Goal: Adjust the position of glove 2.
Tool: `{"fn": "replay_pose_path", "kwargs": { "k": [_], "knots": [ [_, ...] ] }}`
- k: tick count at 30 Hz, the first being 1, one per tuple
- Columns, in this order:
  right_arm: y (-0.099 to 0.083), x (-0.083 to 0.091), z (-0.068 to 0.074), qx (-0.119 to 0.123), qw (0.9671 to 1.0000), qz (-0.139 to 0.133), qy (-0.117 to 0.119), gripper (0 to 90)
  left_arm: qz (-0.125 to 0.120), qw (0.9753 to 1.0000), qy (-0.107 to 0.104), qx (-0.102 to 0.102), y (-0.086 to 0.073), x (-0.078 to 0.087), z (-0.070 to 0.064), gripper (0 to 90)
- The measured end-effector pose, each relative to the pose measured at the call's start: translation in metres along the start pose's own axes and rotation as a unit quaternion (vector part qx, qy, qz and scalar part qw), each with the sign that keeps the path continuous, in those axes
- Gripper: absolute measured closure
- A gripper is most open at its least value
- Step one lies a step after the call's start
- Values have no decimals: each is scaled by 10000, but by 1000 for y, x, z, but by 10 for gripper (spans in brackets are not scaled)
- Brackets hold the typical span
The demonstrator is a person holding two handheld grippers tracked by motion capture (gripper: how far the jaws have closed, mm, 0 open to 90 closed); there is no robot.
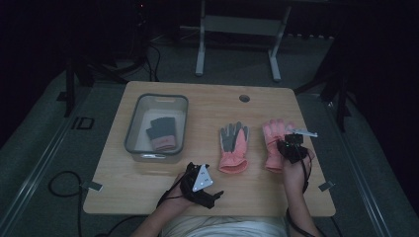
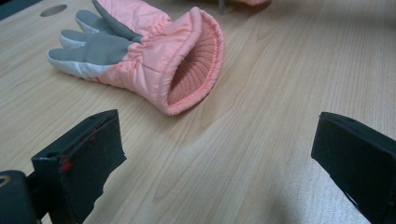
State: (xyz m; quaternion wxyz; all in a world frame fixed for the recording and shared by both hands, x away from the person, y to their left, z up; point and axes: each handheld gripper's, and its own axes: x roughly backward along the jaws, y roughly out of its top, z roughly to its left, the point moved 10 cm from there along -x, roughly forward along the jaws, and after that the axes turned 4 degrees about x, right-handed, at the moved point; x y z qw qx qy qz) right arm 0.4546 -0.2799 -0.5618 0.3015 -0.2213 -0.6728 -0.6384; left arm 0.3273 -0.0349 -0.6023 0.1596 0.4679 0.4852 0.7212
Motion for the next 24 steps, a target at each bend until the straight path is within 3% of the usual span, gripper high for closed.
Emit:
{"fn": "replay_pose_path", "kwargs": {
  "k": [7, 13, 17, 20, 24],
  "knots": [
    [-12, -20, -2, -46, 9998, 187, -7, 858, 25, 10000, -13, -39, -1, 0, -1, 18],
    [-18, -28, -4, -68, 9998, 169, 46, 840, 45, 10000, -32, -38, -2, 0, -1, 17],
    [-14, -23, -5, 233, 9996, 103, 74, 777, 35, 10000, -18, -12, -1, 1, 0, 17],
    [-6, -15, -9, 681, 9977, 62, 14, 715, 3, 10000, -13, 20, 0, 2, 1, 17],
    [9, -6, -17, 973, 9942, 110, 438, 625, -18, 10000, -22, 14, 1, 2, 1, 17]
  ]
}}
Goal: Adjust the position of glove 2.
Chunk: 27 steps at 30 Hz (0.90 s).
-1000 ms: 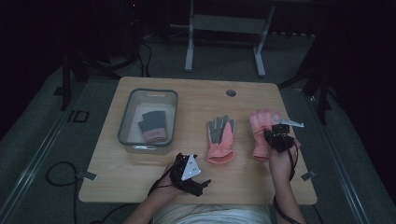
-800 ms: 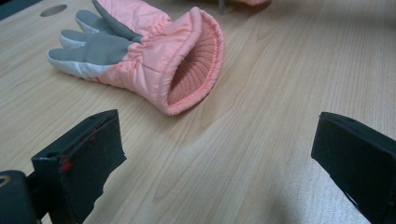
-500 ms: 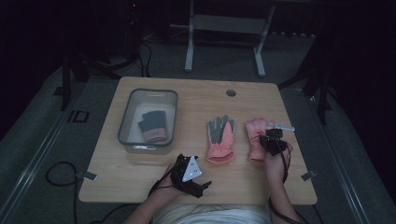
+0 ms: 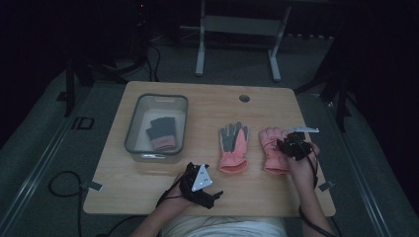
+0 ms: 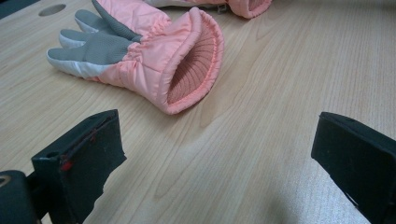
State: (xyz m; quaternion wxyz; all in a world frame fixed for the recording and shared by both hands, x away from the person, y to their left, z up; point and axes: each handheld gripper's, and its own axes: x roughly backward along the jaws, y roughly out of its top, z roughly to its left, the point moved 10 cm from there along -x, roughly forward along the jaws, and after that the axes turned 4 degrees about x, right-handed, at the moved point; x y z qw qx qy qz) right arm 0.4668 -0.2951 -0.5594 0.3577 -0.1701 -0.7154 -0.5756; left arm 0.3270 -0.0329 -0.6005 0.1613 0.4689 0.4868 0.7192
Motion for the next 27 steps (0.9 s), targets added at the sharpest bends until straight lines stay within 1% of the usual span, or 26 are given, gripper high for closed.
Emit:
{"fn": "replay_pose_path", "kwargs": {
  "k": [1, 2, 3, 4, 5, 6, 7, 9, 10, 12, 13, 14, 15, 19, 20, 22, 23, 25, 27],
  "knots": [
    [3, 1, -2, 146, 9998, 20, 102, 621, 3, 10000, -7, -2, 0, 0, 0, 17],
    [5, 2, -3, 182, 9995, 24, 238, 613, 1, 10000, -12, 15, 0, 0, 0, 17],
    [7, 2, -4, 276, 9991, 50, 317, 609, 6, 10000, -12, 9, 0, 0, 0, 17],
    [8, 2, -5, 511, 9981, 48, 340, 589, 8, 10000, -7, 16, 1, -1, 0, 17],
    [9, 2, -5, 623, 9975, 102, 327, 578, -3, 10000, 1, 17, 1, -1, 1, 17],
    [8, 0, -4, 651, 9967, 153, 455, 556, -14, 10000, 1, 30, 1, 0, 1, 17],
    [8, -1, -2, 689, 9959, 147, 572, 542, -13, 10000, 2, 43, 1, -1, 1, 18],
    [6, -6, -3, 822, 9952, 192, 504, 553, -2, 10000, 7, 41, 1, -1, 1, 17],
    [4, -9, -2, 846, 9948, 202, 534, 563, 1, 10000, 5, 42, 1, -1, 1, 17],
    [0, -15, -2, 874, 9946, 242, 511, 589, 10, 10000, 5, 36, 0, -1, 1, 18],
    [-3, -18, -1, 836, 9945, 266, 580, 585, 8, 10000, 3, 33, 0, -1, 1, 18],
    [-6, -21, -1, 801, 9945, 309, 598, 574, 9, 10000, 3, 26, 0, 0, 1, 18],
    [-9, -25, -1, 821, 9942, 353, 601, 548, 9, 10000, 7, 30, 0, 0, 1, 18],
    [-19, -33, 1, 992, 9925, 475, 537, 477, 11, 10000, 20, 28, 0, 0, 1, 19],
    [-19, -34, 2, 1007, 9924, 471, 528, 462, 18, 10000, 19, 16, 0, -1, 1, 19],
    [-21, -35, 4, 1152, 9910, 456, 498, 440, 28, 10000, 20, -12, 0, -1, 1, 19],
    [-21, -35, 5, 1179, 9908, 446, 499, 438, 32, 10000, 16, -15, 0, -1, 0, 19],
    [-21, -36, 5, 1188, 9908, 387, 522, 439, 41, 10000, 15, -35, -1, -2, 0, 19],
    [-23, -37, 4, 1136, 9913, 311, 592, 473, 68, 10000, 30, -56, -2, -2, 0, 19]
  ]
}}
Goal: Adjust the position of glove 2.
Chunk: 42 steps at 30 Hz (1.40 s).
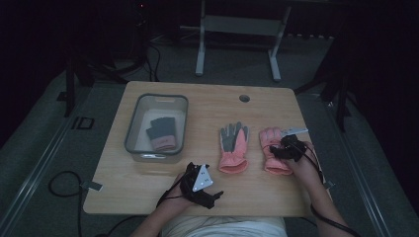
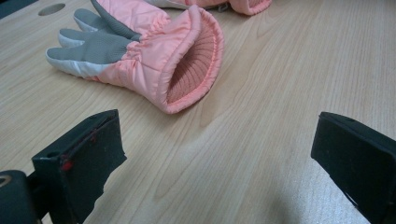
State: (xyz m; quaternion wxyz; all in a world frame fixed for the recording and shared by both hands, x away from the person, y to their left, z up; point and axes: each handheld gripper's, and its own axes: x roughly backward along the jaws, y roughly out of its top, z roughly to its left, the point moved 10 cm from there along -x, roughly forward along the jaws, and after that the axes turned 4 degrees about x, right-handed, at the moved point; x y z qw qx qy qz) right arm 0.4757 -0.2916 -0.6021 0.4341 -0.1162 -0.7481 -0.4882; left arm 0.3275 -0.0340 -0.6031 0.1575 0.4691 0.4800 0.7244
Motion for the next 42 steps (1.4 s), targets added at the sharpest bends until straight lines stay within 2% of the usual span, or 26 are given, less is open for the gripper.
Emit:
{"fn": "replay_pose_path", "kwargs": {
  "k": [5, 11, 17, 21, 24, 28, 32, 36, 42],
  "knots": [
    [-1, 0, 1, 57, 9999, -120, -36, 636, 42, 10000, 7, -30, -1, -1, 0, 19],
    [1, 0, 4, -194, 9997, -164, -22, 820, 32, 10000, 20, -11, -1, 0, 1, 19],
    [8, 10, 1, -463, 9986, -231, -74, 862, 18, 10000, 15, 1, -1, 0, 2, 19],
    [22, 26, -2, -511, 9978, -361, -239, 865, 12, 10000, 19, 18, 0, 0, 2, 19],
    [37, 40, 0, -527, 9971, -522, -165, 865, 6, 10000, 34, 20, 0, 1, 3, 19],
    [60, 59, 9, -447, 9965, -699, -98, 866, -11, 10000, 45, 33, 1, 2, 4, 19],
    [83, 75, 24, -356, 9952, -915, 9, 865, -12, 10000, 53, 29, 1, 2, 4, 19],
    [103, 85, 43, -298, 9935, -1094, 108, 865, -19, 10000, 61, 22, 1, 2, 5, 19],
    [130, 92, 78, -228, 9903, -1313, 401, 865, -46, 9999, 87, 27, 2, 4, 6, 19]
  ]
}}
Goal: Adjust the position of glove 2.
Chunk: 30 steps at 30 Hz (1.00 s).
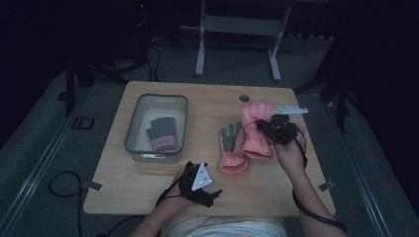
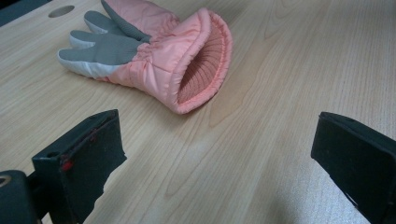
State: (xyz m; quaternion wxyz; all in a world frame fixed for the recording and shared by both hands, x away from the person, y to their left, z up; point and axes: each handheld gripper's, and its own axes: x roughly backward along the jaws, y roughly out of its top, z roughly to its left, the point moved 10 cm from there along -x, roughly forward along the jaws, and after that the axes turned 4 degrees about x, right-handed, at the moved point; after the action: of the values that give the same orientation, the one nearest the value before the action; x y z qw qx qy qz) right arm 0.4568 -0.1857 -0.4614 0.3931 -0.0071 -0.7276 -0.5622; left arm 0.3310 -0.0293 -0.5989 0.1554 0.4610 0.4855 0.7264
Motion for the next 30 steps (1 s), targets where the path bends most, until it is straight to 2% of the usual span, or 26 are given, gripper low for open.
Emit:
{"fn": "replay_pose_path", "kwargs": {
  "k": [5, 9, 16, 22, 26, 30],
  "knots": [
    [11, -9, 35, 63, 9996, -46, 265, 864, -14, 10000, 7, -11, 0, 1, 1, 19],
    [6, -24, 50, 76, 9994, 55, 332, 863, -27, 10000, 13, -10, 1, 3, 1, 19],
    [-17, -49, 53, -74, 9988, 319, 371, 862, -12, 10000, 1, -10, 0, 2, 1, 19],
    [-37, -69, 48, 13, 9973, 644, 340, 859, 2, 10000, 2, -11, -1, 1, 0, 19],
    [-46, -75, 45, -53, 9969, 716, 309, 858, 18, 10000, -10, -26, -1, 1, 0, 19],
    [-54, -77, 43, 56, 9965, 785, 273, 859, 28, 10000, -31, -33, -2, 0, -2, 19]
  ]
}}
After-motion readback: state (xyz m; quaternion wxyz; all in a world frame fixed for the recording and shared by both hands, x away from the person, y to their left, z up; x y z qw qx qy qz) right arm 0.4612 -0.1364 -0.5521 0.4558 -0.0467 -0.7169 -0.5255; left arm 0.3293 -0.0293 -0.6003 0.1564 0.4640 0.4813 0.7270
